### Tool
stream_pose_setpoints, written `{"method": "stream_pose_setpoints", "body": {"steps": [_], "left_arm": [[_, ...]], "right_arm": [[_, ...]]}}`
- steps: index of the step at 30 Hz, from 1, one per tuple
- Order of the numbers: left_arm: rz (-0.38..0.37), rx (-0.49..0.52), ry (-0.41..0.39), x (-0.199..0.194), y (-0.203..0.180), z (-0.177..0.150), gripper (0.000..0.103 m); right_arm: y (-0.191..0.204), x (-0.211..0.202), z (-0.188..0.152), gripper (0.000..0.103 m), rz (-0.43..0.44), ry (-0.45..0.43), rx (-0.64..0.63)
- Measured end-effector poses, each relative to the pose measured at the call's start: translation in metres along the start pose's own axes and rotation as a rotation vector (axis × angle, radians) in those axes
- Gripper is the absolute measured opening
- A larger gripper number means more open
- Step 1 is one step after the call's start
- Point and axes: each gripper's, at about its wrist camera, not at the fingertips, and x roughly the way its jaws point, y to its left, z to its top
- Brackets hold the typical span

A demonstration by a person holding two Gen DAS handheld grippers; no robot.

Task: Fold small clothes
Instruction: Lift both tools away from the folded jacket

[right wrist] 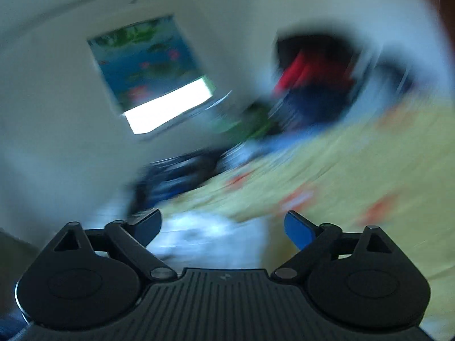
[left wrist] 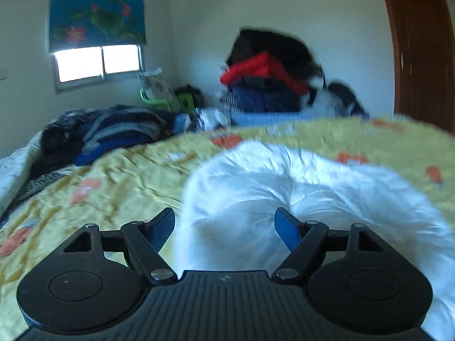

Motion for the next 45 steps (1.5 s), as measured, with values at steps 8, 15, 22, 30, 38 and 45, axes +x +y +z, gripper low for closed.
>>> {"method": "stream_pose_setpoints", "body": {"steps": [8, 15, 22, 30, 38, 45], "left_arm": [[0.235, 0.025, -0.070, -0.114, 0.119, -0.014, 0.080], [0.595, -0.042, -0.124, -0.180, 0.219, 0.021, 0.083], [0.296, -0.213, 0.032, -0.164, 0.132, -0.009, 0.084], [0.033, -0.186, 0.309, -0.106, -0.013, -0.074, 0.084], [0.093, -0.155, 0.307, -0.080, -0.019, -0.093, 0.087], [0.095, -0.152, 0.322, -0.077, -0.019, -0.097, 0.103]], "right_arm": [[-0.014, -0.164, 0.033, 0.103, -0.721, -0.161, -0.669], [-0.007, -0.211, 0.051, 0.103, -1.158, -0.254, -1.208], [0.024, -0.131, 0.016, 0.103, -0.494, -0.140, -0.544], [0.078, 0.042, -0.102, 0.102, -0.103, 0.304, -0.128], [0.091, 0.062, -0.168, 0.102, -0.281, 0.457, -0.078], [0.112, 0.083, -0.194, 0.103, -0.388, 0.404, -0.233]]}}
